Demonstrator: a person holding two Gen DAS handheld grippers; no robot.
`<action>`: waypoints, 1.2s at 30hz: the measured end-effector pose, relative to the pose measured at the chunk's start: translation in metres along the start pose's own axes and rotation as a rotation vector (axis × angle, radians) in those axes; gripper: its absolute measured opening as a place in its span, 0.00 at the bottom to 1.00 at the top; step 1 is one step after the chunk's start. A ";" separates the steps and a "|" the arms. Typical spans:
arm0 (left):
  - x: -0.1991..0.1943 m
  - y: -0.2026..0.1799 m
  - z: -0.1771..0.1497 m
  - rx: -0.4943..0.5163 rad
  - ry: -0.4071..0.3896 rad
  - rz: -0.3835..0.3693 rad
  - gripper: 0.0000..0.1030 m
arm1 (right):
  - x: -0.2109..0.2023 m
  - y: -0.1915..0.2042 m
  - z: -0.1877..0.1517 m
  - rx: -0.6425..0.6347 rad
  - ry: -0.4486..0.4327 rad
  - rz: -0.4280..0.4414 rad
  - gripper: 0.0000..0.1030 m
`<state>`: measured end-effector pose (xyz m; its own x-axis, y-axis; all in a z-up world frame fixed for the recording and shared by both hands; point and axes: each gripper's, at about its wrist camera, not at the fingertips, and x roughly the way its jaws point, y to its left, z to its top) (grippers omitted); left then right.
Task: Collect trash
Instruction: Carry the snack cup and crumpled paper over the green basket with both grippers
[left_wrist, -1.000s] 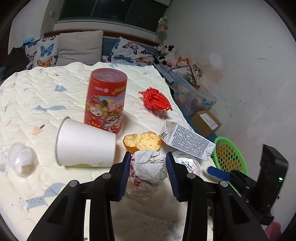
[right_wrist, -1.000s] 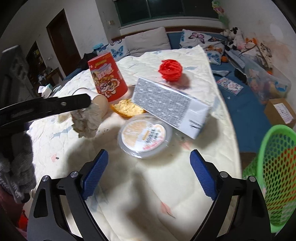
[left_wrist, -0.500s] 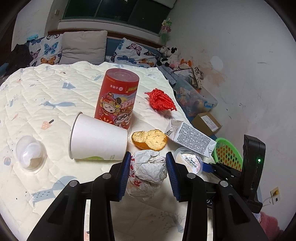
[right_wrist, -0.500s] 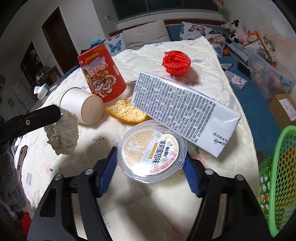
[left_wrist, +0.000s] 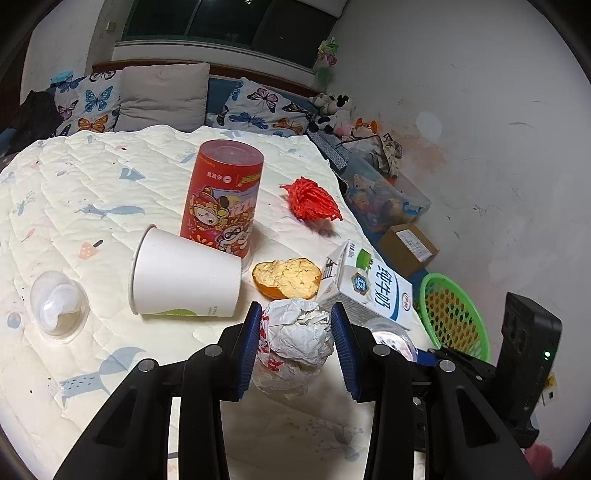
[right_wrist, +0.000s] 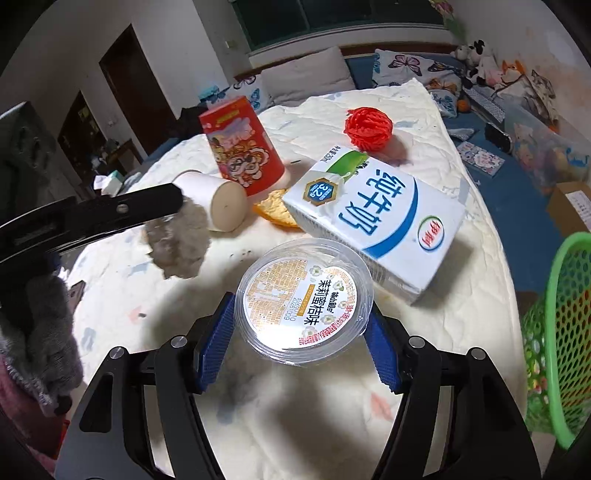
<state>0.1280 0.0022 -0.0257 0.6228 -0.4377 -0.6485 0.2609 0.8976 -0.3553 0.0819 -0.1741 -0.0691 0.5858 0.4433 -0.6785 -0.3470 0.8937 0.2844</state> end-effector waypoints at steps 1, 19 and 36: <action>0.000 -0.001 0.000 0.002 0.000 -0.003 0.37 | -0.003 0.001 -0.001 0.000 -0.004 0.001 0.65; 0.013 -0.064 0.004 0.094 0.034 -0.121 0.37 | -0.074 -0.052 -0.022 0.104 -0.109 -0.130 0.65; 0.058 -0.174 0.014 0.245 0.103 -0.235 0.37 | -0.136 -0.191 -0.067 0.320 -0.132 -0.425 0.65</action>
<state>0.1290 -0.1784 0.0075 0.4503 -0.6254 -0.6372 0.5653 0.7522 -0.3387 0.0196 -0.4096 -0.0769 0.7201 0.0255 -0.6934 0.1680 0.9632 0.2099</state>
